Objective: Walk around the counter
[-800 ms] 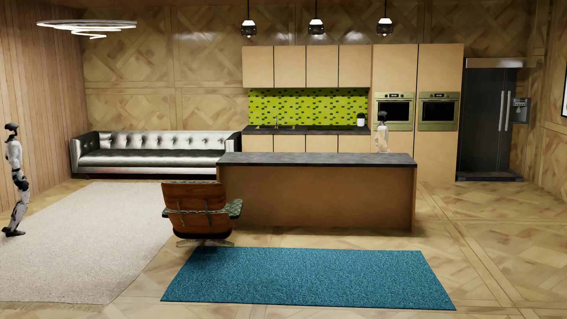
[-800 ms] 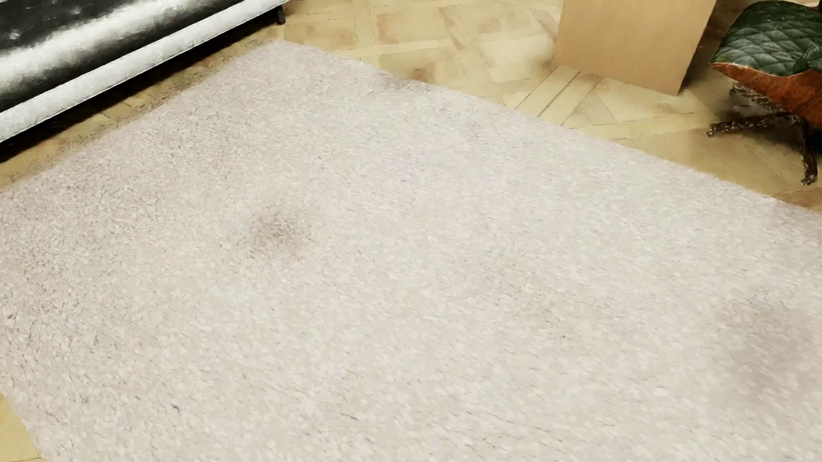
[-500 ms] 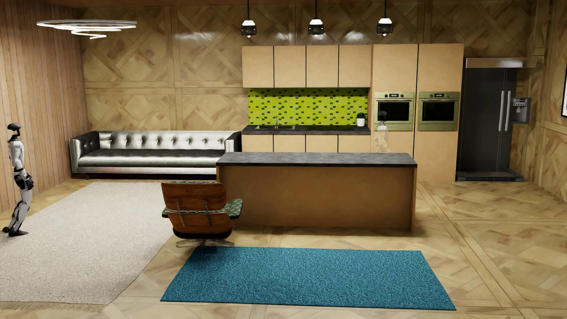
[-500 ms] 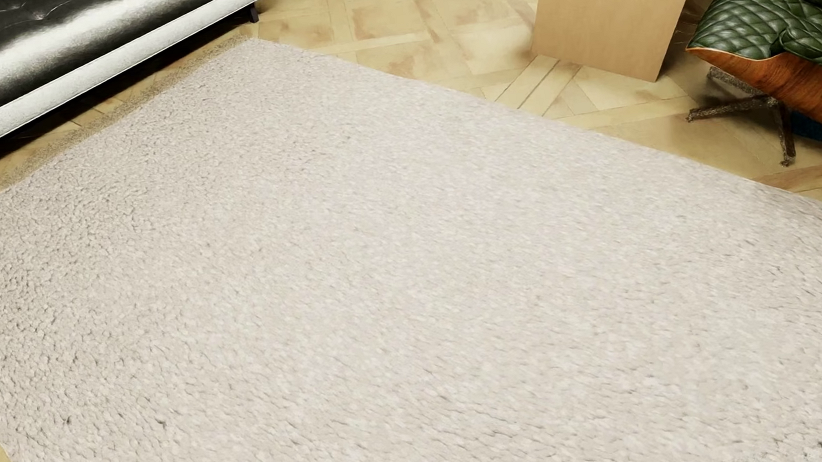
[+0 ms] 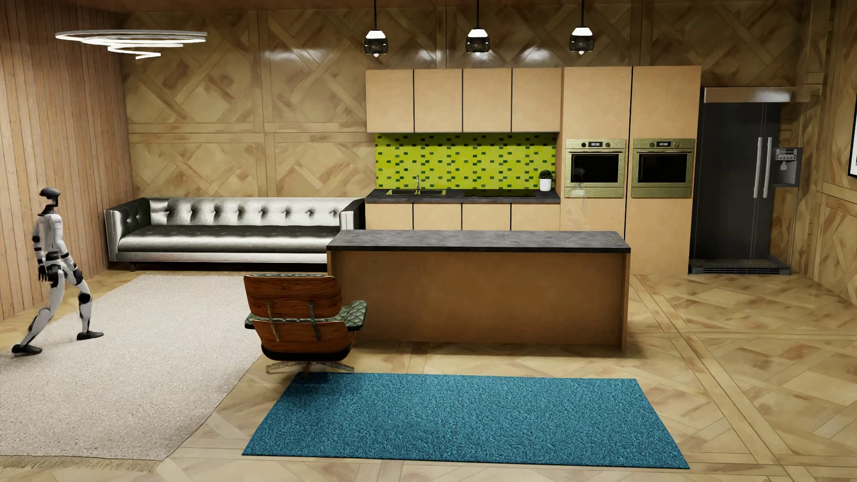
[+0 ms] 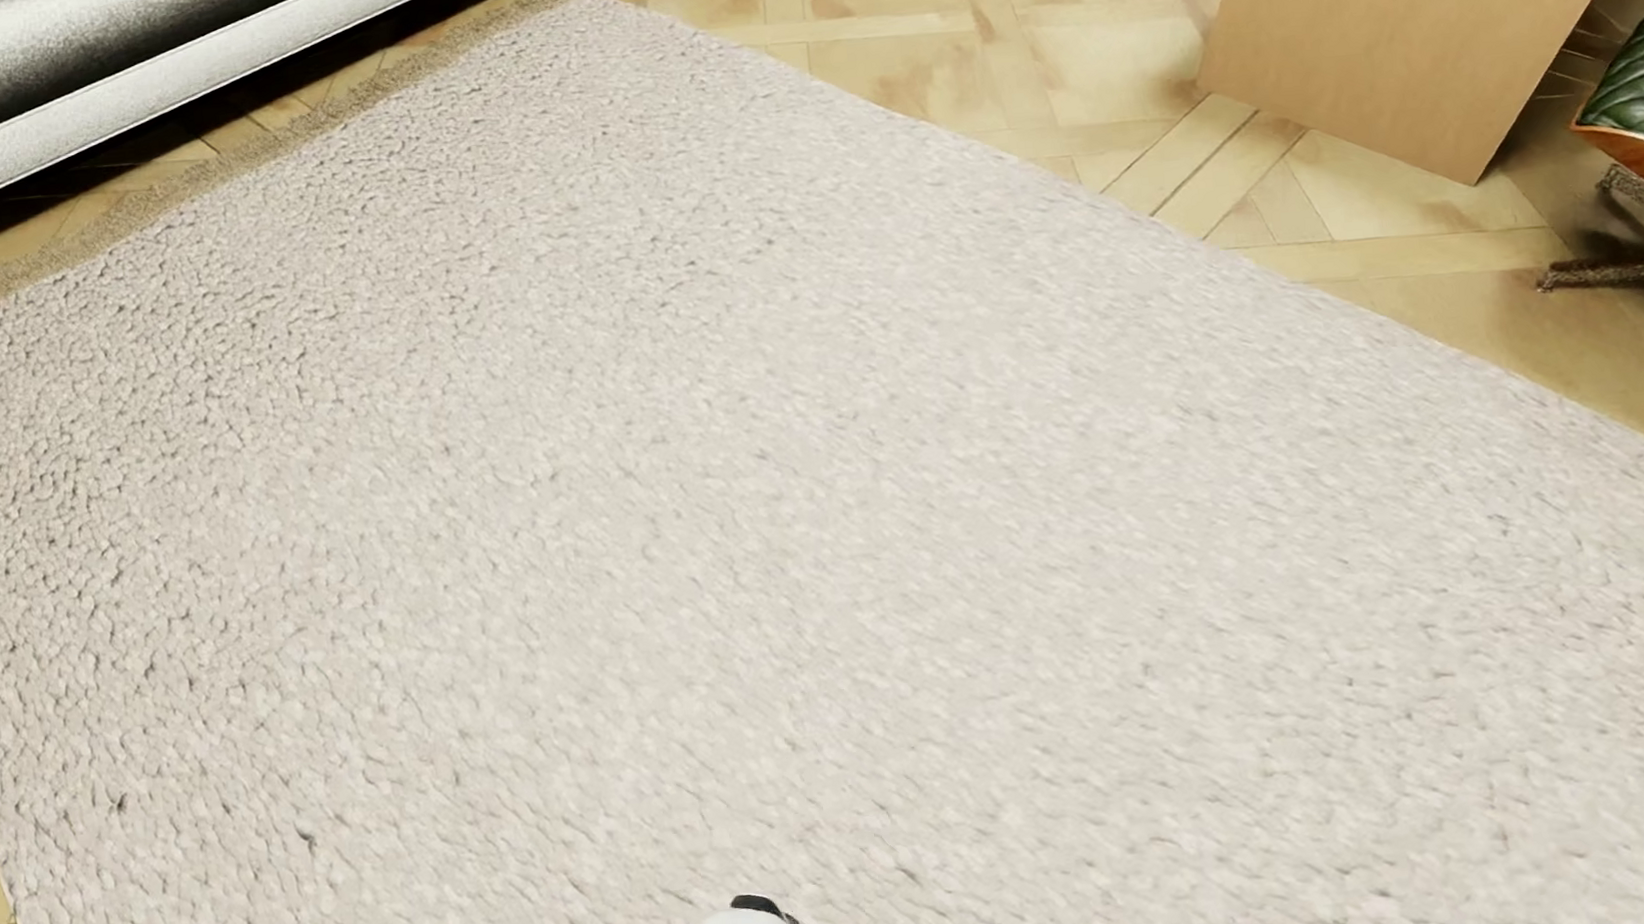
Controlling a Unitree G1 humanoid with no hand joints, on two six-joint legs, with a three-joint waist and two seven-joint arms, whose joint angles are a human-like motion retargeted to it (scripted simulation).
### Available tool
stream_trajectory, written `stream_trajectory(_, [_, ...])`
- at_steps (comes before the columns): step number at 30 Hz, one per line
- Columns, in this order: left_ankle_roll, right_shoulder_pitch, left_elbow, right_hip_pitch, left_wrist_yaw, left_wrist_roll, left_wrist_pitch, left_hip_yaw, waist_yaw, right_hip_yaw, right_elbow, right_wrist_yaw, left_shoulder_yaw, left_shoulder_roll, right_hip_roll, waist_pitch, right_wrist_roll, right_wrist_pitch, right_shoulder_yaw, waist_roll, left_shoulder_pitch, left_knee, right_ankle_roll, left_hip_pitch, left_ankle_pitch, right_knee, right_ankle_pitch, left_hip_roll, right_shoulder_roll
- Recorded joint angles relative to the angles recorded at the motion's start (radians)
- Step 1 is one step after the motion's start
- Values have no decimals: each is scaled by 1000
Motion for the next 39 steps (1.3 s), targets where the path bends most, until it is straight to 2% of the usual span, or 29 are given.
stream_trajectory(1, [0, -1, 8, 27, 0, 0, 0, 0, 30, 0, 13, 0, -5, 2, -3, -6, 0, 0, 18, -3, -2, 31, 0, -13, -11, -9, 21, 16, -1])
stream_trajectory(2, [0, 16, 16, 40, 0, 0, 0, 0, 47, 0, -5, 0, -13, 3, -28, -15, 0, 0, 49, -13, -1, 71, 0, -29, -18, 7, 53, -7, -12])
stream_trajectory(3, [0, 33, 22, 28, 0, 0, 0, 0, 70, 0, 35, 0, -10, 2, -54, -27, 0, 0, 14, -26, 2, 142, 0, -48, -50, 46, 119, -18, 9])
stream_trajectory(4, [0, 49, 12, 29, 0, 0, 0, 0, 75, 0, 46, 0, -19, 12, -72, -28, 0, 0, 67, -41, 8, 188, 0, -18, -85, 109, 224, -31, 8])
stream_trajectory(5, [0, 81, 35, -11, 0, 0, 0, 0, 67, 0, 44, 0, -35, 3, -84, -35, 0, 0, 68, -38, -7, 215, 0, 16, -123, 223, 389, -44, 6])
stream_trajectory(6, [0, 103, 32, -105, 0, 0, 0, 0, 46, 0, 54, 0, -29, -2, -90, -45, 0, 0, 78, -28, -10, 219, 0, 59, -163, 408, 542, -47, 4])
stream_trajectory(7, [0, 116, 9, -199, 0, 0, 0, 0, 20, 0, 55, 0, -11, -3, -115, -13, 0, 0, 81, -35, -21, 203, 0, 138, -196, 621, 622, -83, 10])
stream_trajectory(9, [0, 152, -32, -401, 0, 0, 0, 0, -99, 0, 52, 0, -23, -7, -99, 14, 0, 0, 83, -13, -47, 126, 0, 299, -229, 920, 596, -108, -2])
stream_trajectory(11, [0, 195, -100, -588, 0, 0, 0, 0, -232, 0, 46, 0, -16, -6, -74, 21, 0, 0, 11, 14, -68, 6, 0, 464, -226, 832, 639, -105, 8])
stream_trajectory(13, [0, 227, -167, -696, 0, 0, 0, 0, -327, 0, 26, 0, -5, 14, -46, 26, 0, 0, 34, 36, -95, -118, 0, 634, -211, 475, 741, -91, -13])
stream_trajectory(14, [0, 245, -195, -733, 0, 0, 0, 0, -358, 0, 17, 0, -2, 27, -44, 21, 0, 0, 31, 37, -116, -158, 0, 704, -221, 293, 717, -87, -20])
stream_trajectory(15, [0, 254, -220, -762, 0, 0, 0, 0, -388, 0, 17, 0, 4, 38, -45, 13, 0, 0, 21, 37, -135, -189, 0, 766, -238, 142, 576, -87, -18])
stream_trajectory(16, [0, 265, -237, -786, 0, 0, 0, 0, -405, 0, 12, 0, 9, 49, -50, -1, 0, 0, 32, 34, -157, -197, 0, 813, -256, 58, 372, -84, -21])
stream_trajectory(17, [0, 270, -236, -809, 0, 0, 0, 0, -424, 0, 28, 0, 20, 52, -51, -8, 0, 0, 39, 39, -174, -188, 0, 845, -268, 58, 270, -76, -18])
stream_trajectory(18, [0, 274, -229, -827, 0, 0, 0, 0, -456, 0, 28, 0, 39, 49, -52, -3, 0, 0, 52, 44, -178, -169, 0, 872, -258, 71, 370, -71, -22])
stream_trajectory(19, [0, 278, -217, -865, 0, 0, 0, 0, -466, 0, 36, 0, 57, 41, -40, -10, 0, 0, 54, 59, -171, -129, 0, 889, -201, 137, 599, -54, -23])
stream_trajectory(20, [0, 275, -197, -887, 0, 0, 0, 0, -467, 0, 49, 0, 70, 24, -18, -17, 0, 0, 64, 84, -157, -53, 0, 874, -83, 212, 764, -28, -20])
stream_trajectory(22, [0, 253, -143, -811, 0, 0, 0, 0, -408, 0, 79, 0, 42, 6, 44, -20, 0, 0, 77, 105, -120, 297, 0, 741, 228, 295, 777, 15, -16])
stream_trajectory(23, [0, 244, -133, -746, 0, 0, 0, 0, -371, 0, 59, 0, 8, 10, 73, -19, 0, 0, 56, 110, -111, 502, 0, 622, 202, 287, 733, 37, -17])
stream_trajectory(25, [0, 189, -126, -531, 0, 0, 0, 0, -264, 0, 54, 0, -18, 9, 77, 15, 0, 0, 28, 85, -92, 683, 0, 446, -39, 203, 588, 32, -13])
stream_trajectory(27, [0, 135, -125, -349, 0, 0, 0, 0, -140, 0, -3, 0, -19, 14, 57, 15, 0, 0, 6, 47, -57, 555, 0, 287, -131, 119, 428, 15, -31])
stream_trajectory(29, [0, 83, -138, -174, 0, 0, 0, 0, -67, 0, -71, 0, -15, 26, 26, 13, 0, 0, -27, 25, -16, 249, 0, 197, -86, 39, 263, 13, -57])
stream_trajectory(31, [0, 20, -101, -65, 0, 0, 0, 0, -25, 0, -86, 0, -10, 21, 13, -18, 0, 0, -80, 21, -7, -93, 0, 145, 20, 15, 144, 22, -68])
stream_trajectory(33, [0, -5, -68, -4, 0, 0, 0, 0, 4, 0, -112, 0, -16, 18, -4, -37, 0, 0, -111, 13, -4, -174, 0, 111, 21, 35, 175, 21, -78])
stream_trajectory(34, [0, 10, -55, 30, 0, 0, 0, 0, 22, 0, -128, 0, -11, 17, -32, -33, 0, 0, -120, -2, 3, -101, 0, 104, -4, 83, 236, 0, -75])
stream_trajectory(35, [0, 41, -27, 41, 0, 0, 0, 0, 37, 0, -128, 0, -31, 19, -58, -42, 0, 0, -143, -12, 6, -27, 0, 116, 28, 169, 335, -19, -62])
stream_trajectory(36, [0, 69, -1, -15, 0, 0, 0, 0, 37, 0, -100, 0, -21, 13, -85, -61, 0, 0, -163, -31, 10, 51, 0, 104, 44, 329, 483, -39, -34])
stream_trajectory(37, [0, 97, 22, -84, 0, 0, 0, 0, 22, 0, -65, 0, -9, 6, -116, -49, 0, 0, -156, -46, 11, 109, 0, 153, 0, 545, 610, -77, -12])
stream_trajectory(39, [0, 115, 14, -320, 0, 0, 0, 0, -52, 0, -31, 0, -16, 4, -130, -20, 0, 0, -79, -52, -11, 67, 0, 312, -74, 950, 613, -110, 2])
